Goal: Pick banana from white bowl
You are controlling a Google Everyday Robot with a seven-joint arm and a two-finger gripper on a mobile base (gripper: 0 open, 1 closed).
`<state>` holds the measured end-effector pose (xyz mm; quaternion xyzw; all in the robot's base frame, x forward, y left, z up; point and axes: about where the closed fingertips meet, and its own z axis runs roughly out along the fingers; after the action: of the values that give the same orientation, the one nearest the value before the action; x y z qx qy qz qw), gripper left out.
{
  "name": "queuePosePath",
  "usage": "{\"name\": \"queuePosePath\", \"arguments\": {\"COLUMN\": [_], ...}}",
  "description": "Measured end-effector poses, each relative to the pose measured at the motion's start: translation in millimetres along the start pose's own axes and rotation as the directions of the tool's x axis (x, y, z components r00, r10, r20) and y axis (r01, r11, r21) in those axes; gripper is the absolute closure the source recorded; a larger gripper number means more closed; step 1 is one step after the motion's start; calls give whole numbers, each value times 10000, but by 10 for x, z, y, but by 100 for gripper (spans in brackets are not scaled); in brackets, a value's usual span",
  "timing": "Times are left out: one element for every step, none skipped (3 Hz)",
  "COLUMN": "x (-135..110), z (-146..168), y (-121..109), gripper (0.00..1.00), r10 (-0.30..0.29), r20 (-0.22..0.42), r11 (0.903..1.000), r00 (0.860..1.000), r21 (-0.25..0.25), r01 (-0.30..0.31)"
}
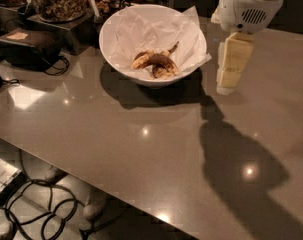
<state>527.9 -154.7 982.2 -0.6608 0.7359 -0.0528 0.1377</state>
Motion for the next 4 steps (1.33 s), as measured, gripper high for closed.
{"name": "queuePosePath", "arguments": {"x": [-204,-247,-306,-534], "z": [55,46,52,29], "y": [-263,-304,-369,-624], "gripper": [0,0,0,0], "r10": [-512,-512,-594,-1218], "r20": [14,157,420,475], "r11": [9987,9983,9972,9904], "r00": [9987,9986,9974,9914], "r21": [75,286,484,716], "r01": [512,508,573,1182]}}
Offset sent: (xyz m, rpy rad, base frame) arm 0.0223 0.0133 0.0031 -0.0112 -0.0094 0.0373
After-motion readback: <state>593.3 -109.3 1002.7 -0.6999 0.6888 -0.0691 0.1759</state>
